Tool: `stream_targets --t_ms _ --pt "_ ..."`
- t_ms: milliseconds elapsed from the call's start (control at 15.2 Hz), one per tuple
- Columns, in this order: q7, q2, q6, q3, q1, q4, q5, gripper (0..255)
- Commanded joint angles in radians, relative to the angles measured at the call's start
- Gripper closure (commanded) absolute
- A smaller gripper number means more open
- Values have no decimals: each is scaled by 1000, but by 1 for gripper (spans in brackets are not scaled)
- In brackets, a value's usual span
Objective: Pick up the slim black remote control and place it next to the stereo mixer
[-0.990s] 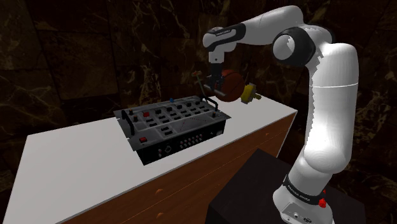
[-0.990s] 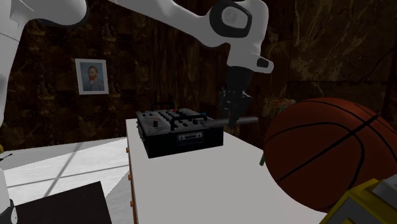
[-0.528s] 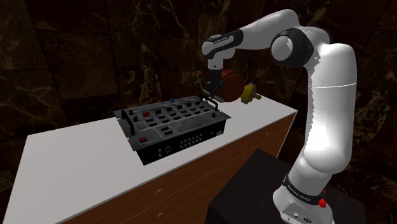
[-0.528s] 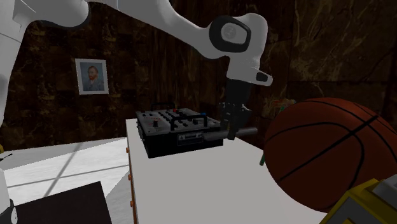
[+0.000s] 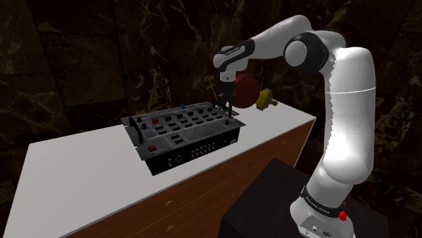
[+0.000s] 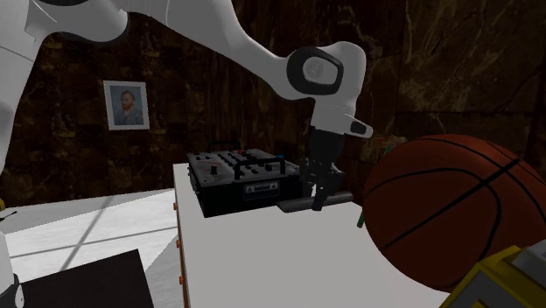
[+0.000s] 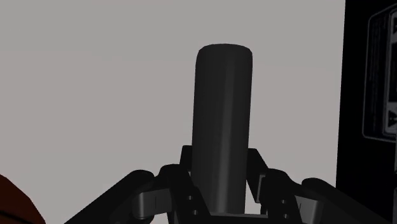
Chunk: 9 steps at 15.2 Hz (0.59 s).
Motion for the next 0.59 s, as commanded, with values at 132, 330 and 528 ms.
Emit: stream_targets --t_ms 132,330,528 --pt "-7 21 44 3 -3 -23 7 255" --pt "-11 38 77 5 -4 -40 13 255" --pt "-13 51 99 7 -5 -51 18 255"
